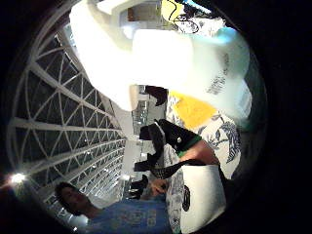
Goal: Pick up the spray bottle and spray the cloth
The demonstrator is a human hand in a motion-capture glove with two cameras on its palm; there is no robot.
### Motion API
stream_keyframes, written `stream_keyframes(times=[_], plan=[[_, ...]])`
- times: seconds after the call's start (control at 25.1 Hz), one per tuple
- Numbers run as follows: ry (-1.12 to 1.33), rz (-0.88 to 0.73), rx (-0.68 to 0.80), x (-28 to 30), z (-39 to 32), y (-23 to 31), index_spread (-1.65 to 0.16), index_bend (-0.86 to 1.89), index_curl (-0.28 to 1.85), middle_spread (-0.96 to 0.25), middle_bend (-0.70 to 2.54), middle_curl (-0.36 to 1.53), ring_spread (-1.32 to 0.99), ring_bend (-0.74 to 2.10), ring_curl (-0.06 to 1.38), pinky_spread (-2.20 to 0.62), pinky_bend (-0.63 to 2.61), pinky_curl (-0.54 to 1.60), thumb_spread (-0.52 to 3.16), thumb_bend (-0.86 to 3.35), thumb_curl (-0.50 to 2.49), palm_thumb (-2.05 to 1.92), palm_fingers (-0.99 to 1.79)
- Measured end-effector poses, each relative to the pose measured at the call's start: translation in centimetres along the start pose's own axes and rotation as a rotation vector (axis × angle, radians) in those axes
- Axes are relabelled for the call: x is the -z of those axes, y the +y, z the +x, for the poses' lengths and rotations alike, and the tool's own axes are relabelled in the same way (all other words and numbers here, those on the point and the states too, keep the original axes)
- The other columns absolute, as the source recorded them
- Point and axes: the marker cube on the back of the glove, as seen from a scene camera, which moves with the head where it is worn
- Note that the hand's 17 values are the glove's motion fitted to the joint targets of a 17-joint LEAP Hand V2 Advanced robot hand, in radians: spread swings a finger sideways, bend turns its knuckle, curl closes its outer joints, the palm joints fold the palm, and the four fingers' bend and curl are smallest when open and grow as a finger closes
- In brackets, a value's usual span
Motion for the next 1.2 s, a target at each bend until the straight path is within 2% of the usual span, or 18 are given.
stream_keyframes(times=[0.28,0.44,0.56,0.88,1.08,1.2], plan=[[0.098,0.059,0.005,-1.8,0.7,-2.1,-0.35,0.14,0.26,0.01,0.28,0.35,0.06,0.28,0.28,0.22,0.32,0.29,0.97,-0.03,0.33,0.6,0.48],[0.081,0.108,0.061,-2.2,0.9,-2.8,-0.32,0.01,0.21,-0.03,0.36,0.38,0.01,0.54,0.33,0.24,0.29,0.27,0.96,0.09,0.4,0.82,0.79],[0.038,0.093,0.107,-2.3,0.8,-3.0,-0.31,0.04,0.2,-0.05,0.36,0.4,-0.01,0.59,0.37,0.23,0.32,0.29,0.91,0.12,0.44,0.92,0.82],[-0.182,-0.239,0.191,-3.2,-4.4,-2.5,-0.3,0.09,0.22,-0.07,0.32,0.42,-0.02,0.62,0.41,0.15,0.42,0.35,0.7,0.06,0.52,0.97,0.96],[-0.248,-0.512,0.12,-5.1,-8.0,-1.5,-0.3,0.08,0.21,-0.07,0.33,0.43,-0.01,0.64,0.42,0.1,0.4,0.36,0.7,0.0,0.54,0.92,1.03],[-0.266,-0.619,0.046,-6.6,-9.2,-1.1,-0.29,0.07,0.21,-0.06,0.35,0.44,-0.01,0.64,0.42,0.09,0.4,0.36,0.73,-0.03,0.55,0.89,1.05]])
